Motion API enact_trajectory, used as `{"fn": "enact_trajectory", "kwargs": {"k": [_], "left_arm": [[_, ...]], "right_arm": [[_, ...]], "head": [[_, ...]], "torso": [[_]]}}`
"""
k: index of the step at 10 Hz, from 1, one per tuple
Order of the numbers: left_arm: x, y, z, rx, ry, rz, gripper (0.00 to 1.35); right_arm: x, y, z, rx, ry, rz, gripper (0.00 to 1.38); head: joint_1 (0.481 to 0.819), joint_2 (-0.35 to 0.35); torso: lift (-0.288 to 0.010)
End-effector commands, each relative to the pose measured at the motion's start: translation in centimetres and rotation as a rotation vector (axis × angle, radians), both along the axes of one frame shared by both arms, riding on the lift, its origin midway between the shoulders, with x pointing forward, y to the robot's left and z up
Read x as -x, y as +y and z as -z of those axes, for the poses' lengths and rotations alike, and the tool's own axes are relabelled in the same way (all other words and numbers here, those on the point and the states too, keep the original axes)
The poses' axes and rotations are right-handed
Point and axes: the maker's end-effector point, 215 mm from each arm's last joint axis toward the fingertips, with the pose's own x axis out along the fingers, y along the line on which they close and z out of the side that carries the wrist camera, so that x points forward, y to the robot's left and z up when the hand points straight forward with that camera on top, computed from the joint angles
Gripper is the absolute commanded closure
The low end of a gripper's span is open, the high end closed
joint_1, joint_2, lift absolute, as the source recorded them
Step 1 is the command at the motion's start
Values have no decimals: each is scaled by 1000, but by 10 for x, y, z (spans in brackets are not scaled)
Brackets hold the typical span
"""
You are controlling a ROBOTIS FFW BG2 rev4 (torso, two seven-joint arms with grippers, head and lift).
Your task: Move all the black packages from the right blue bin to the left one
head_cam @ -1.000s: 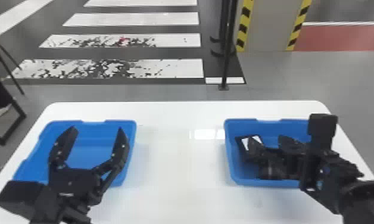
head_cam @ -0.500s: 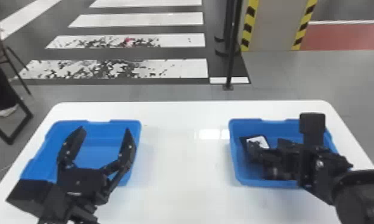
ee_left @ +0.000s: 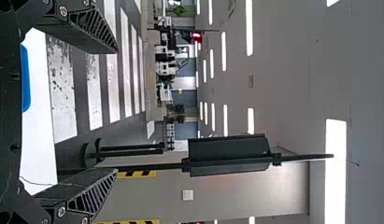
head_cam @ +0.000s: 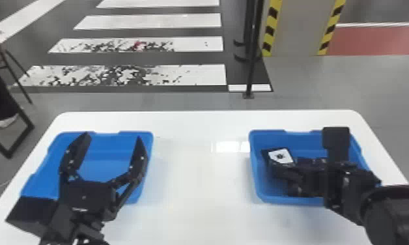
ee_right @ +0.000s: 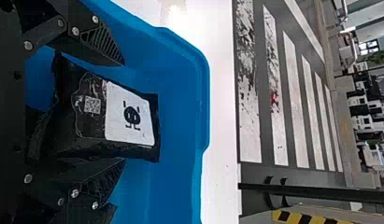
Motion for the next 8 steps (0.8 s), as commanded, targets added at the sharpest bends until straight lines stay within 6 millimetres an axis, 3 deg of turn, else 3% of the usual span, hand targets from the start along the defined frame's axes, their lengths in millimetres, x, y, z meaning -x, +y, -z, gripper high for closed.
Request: {"fn": "enact_trajectory", "kwargs": {"k": [1, 2, 4, 5, 8], "left_arm": [[0, -1, -2, -12, -7, 1, 136], [0, -2, -3, -14, -10, 1, 137], [0, -2, -1, -14, -7, 3, 137], [0, -1, -1, -14, -7, 1, 137], [0, 0, -3, -13, -10, 0, 137]], "right_arm": [[4, -1, 7, 6, 27, 1, 334], [3, 0, 7, 1, 27, -1, 392], [4, 1, 6, -7, 28, -2, 884], [5, 2, 8, -15, 34, -1, 1049], [10, 8, 8, -42, 32, -5, 1148]], "head": [[695, 44], [695, 41], [695, 41], [695, 42], [695, 49]], "torso": [[-132], [-132], [-132], [-132], [-132]]}}
